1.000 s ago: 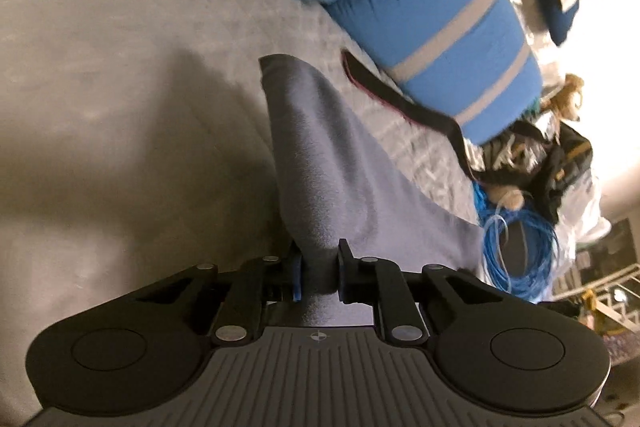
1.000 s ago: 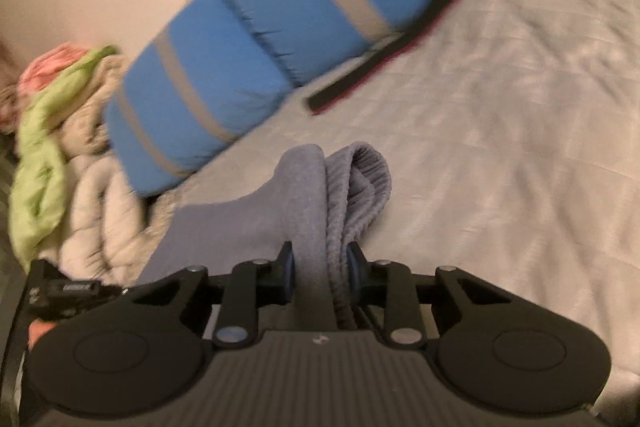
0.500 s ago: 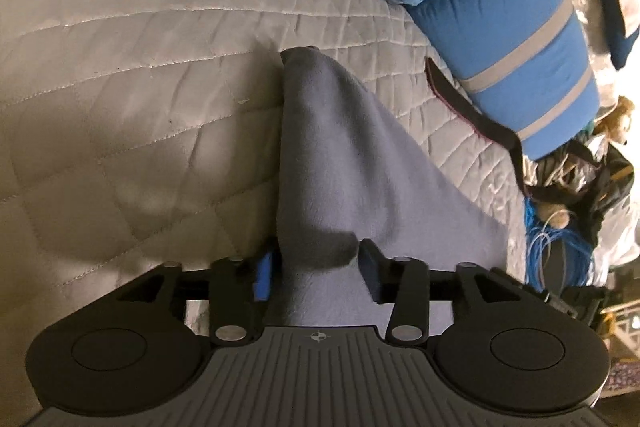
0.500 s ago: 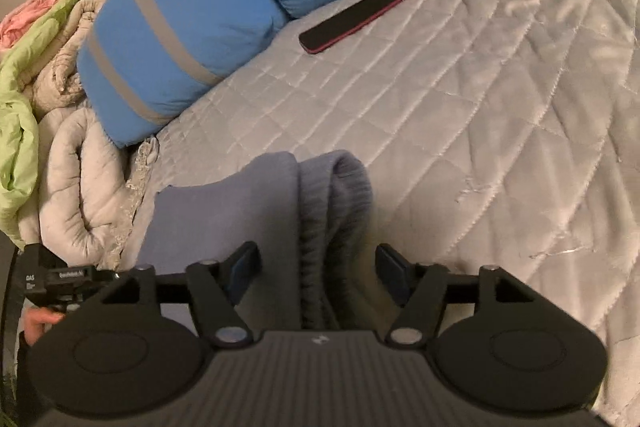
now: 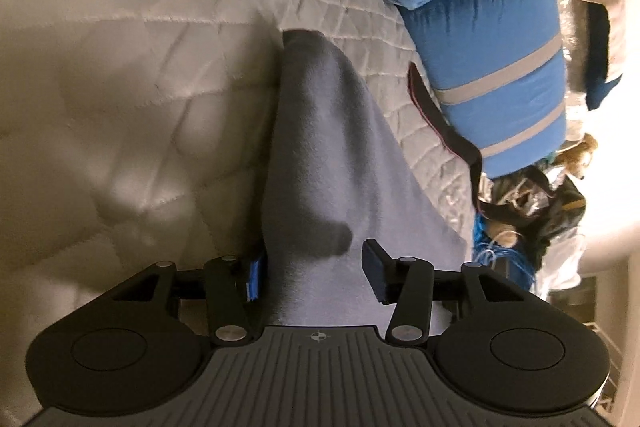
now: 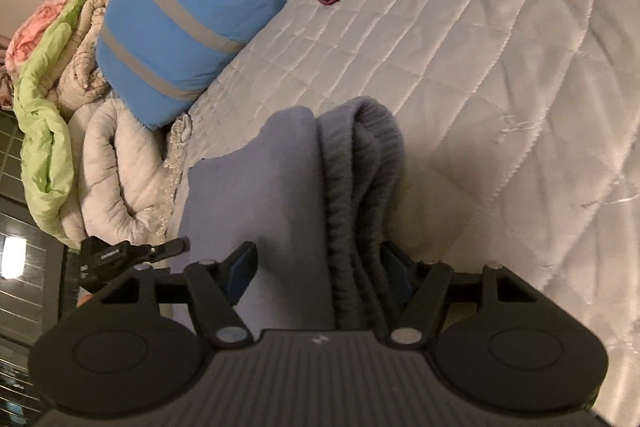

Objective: Fold clothes
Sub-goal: 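Lift the held edge with both grippers and fold it over the sweatpants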

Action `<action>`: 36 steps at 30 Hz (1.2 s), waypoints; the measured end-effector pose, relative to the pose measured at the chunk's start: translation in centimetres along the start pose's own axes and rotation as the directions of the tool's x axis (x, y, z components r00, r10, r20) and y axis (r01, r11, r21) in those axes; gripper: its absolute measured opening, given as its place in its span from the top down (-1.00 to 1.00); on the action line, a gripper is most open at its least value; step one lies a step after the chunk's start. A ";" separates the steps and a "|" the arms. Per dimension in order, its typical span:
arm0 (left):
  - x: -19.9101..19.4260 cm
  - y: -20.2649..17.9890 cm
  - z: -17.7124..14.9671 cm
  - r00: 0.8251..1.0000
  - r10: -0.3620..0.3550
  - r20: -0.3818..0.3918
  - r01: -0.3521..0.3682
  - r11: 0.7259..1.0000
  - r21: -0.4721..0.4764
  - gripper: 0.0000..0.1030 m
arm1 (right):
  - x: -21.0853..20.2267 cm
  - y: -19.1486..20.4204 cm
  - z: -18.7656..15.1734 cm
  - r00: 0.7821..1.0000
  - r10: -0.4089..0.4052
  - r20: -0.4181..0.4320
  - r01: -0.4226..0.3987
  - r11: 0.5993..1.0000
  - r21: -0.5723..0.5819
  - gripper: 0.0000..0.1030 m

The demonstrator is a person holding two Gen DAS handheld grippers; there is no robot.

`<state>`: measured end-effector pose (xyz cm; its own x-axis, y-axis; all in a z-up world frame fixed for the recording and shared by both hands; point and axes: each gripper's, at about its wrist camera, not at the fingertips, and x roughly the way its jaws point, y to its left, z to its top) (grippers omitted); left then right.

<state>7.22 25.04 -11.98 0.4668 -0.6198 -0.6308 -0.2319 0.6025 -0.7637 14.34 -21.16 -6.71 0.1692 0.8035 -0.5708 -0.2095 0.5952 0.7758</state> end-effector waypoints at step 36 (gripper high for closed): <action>-0.4 -6.3 0.5 0.987 0.042 0.154 -0.074 0.975 0.211 0.67 | -1.8 6.0 -0.9 0.946 -0.120 0.300 0.222 0.915 -0.336 0.44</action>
<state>8.95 21.71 -6.82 0.5824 -0.5092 -0.6337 -0.0806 0.7394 -0.6684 11.87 -19.06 -1.29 0.4740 0.6857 -0.5523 -0.4778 0.7272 0.4928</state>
